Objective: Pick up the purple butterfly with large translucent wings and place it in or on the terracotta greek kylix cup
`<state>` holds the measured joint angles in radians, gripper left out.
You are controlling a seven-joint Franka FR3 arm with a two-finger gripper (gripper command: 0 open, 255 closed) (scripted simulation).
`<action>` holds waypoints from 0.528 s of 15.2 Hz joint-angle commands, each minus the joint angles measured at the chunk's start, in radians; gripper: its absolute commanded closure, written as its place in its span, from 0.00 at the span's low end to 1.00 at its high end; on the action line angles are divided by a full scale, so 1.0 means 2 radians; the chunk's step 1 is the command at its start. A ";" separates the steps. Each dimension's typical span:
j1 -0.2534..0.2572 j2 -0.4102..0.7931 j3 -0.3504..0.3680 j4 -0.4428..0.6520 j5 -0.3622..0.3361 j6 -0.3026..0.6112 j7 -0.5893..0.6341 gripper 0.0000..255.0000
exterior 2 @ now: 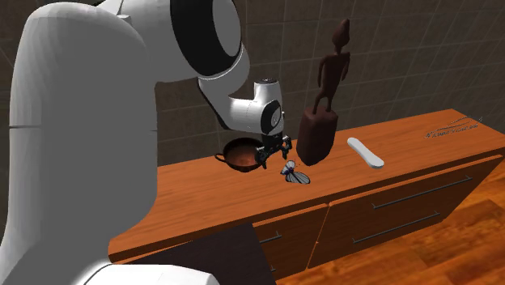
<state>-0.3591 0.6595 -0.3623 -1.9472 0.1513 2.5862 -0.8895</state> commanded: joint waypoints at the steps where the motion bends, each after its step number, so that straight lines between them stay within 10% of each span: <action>1: -0.007 0.014 0.005 0.010 0.004 0.005 -0.005 0.00; 8: -0.020 0.047 0.016 0.023 0.013 0.026 -0.011 0.00</action>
<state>-0.3961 0.7476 -0.3322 -1.9066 0.1752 2.6360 -0.9108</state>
